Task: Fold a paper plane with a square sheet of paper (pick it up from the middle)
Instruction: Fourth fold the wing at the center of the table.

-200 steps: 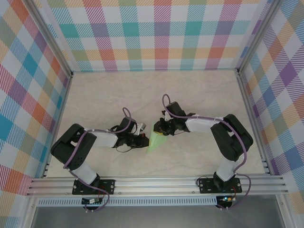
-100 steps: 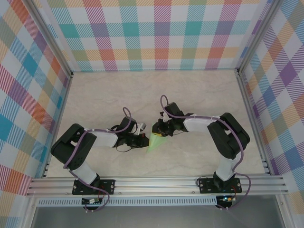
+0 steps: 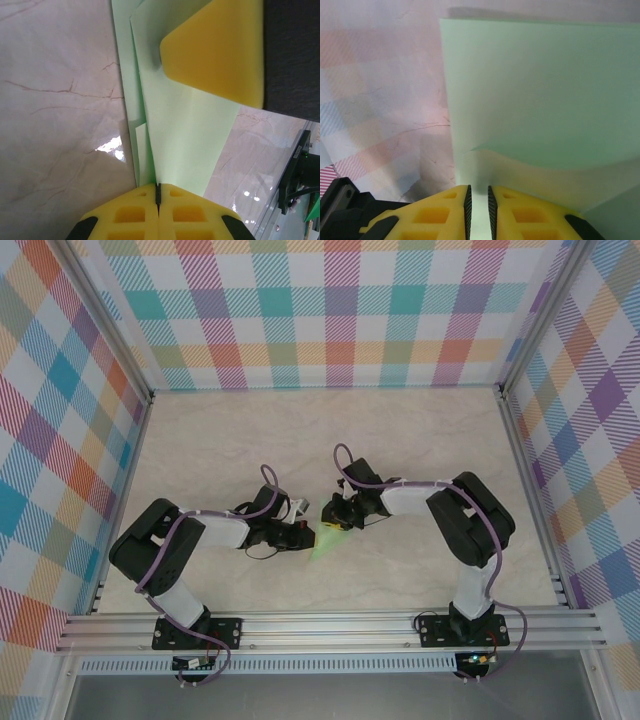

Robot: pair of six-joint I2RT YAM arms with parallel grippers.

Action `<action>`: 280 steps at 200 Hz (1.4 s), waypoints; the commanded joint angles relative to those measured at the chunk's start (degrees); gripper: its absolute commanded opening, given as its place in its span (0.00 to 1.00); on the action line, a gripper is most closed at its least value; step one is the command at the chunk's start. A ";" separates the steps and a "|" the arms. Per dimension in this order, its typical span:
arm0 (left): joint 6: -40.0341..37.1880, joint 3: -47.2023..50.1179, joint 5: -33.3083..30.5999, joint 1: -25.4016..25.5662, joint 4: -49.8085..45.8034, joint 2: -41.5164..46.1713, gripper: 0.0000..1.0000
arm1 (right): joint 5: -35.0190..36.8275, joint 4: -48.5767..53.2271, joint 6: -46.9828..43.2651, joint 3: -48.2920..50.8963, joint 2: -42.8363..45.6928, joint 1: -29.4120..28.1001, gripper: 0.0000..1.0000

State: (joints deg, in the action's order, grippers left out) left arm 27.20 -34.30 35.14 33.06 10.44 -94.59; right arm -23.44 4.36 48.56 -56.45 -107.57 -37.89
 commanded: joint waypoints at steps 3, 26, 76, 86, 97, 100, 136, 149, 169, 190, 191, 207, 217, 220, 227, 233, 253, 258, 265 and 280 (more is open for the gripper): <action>-1.84 -0.15 -1.03 -0.71 -3.80 -1.91 0.00 | 2.52 2.84 0.04 -0.22 -0.99 -0.34 0.20; -1.89 -0.30 -1.16 -0.72 -3.92 -1.91 0.00 | 1.67 1.83 -0.03 0.15 0.39 -0.34 0.20; -0.72 0.50 -2.11 -0.71 -3.14 -1.98 0.00 | 2.79 2.74 -1.13 0.21 6.93 -0.12 0.23; -0.11 1.09 -2.34 -0.71 -2.55 -1.75 0.00 | 4.02 2.88 -0.84 0.98 8.32 0.28 0.23; 0.39 1.49 -2.49 -0.71 -1.77 -1.48 0.00 | 4.37 2.51 -0.48 1.83 9.07 0.66 0.24; 0.55 1.52 -2.45 -0.71 -1.70 -1.43 0.00 | 4.30 2.48 -0.41 1.93 9.16 0.70 0.24; 1.02 1.78 -2.60 -0.72 -1.15 -1.34 0.00 | 1.23 0.77 -0.07 1.86 7.37 0.69 0.24; 1.15 1.70 -2.59 -0.71 -1.12 -1.56 0.00 | -0.70 -0.61 -0.11 1.71 6.54 0.62 0.24; 1.82 1.85 -2.87 -0.71 -0.67 -1.74 0.00 | -4.15 -1.33 -0.77 -0.26 4.28 0.20 0.23; 2.17 2.05 -2.87 -0.76 -0.24 -1.73 0.00 | -5.01 -1.79 -0.67 -1.36 2.36 -0.08 0.23; 2.16 2.05 -2.88 -0.74 -0.24 -1.73 0.00 | -5.02 -1.84 -0.66 -1.38 2.32 -0.08 0.23; 2.20 2.04 -3.05 -0.71 -0.59 -1.67 0.00 | -5.34 -2.21 -0.44 -1.74 0.53 -0.08 0.22; 2.22 2.09 -2.96 -0.75 -0.58 -1.84 0.00 | -5.72 -3.18 -0.18 -1.66 -0.69 -0.08 0.22; 2.10 2.05 -2.88 -0.72 -0.59 -1.97 0.00 | -5.73 -3.36 -0.13 -1.61 -1.09 -0.08 0.22; 2.09 1.96 -2.88 -0.71 -0.76 -2.06 0.00 | -5.61 -3.35 -0.13 -1.56 -1.84 -0.07 0.22; 2.04 1.88 -2.88 -0.71 -0.85 -2.05 0.00 | -5.41 -3.35 -0.19 -1.55 -2.46 -0.08 0.22; 1.73 1.87 -2.93 -0.72 -1.37 -1.98 0.00 | -3.27 -2.09 -0.60 -0.94 -3.73 -0.05 0.21; 1.64 1.83 -3.05 -0.71 -1.62 -1.90 0.00 | -3.01 -1.95 -0.70 -0.67 -3.95 -0.01 0.21; 1.35 1.63 -3.22 -0.71 -2.21 -1.84 0.00 | -2.69 -1.66 -0.86 -0.36 -4.22 -0.03 0.20; 0.86 1.25 -3.41 -0.71 -3.41 -1.27 0.00 | -1.94 -0.99 -1.51 0.19 -4.38 -0.02 0.20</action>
State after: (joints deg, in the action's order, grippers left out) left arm 29.12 -33.89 35.46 32.84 11.55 -94.87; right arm -27.42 1.76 48.56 -57.12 -109.36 -37.50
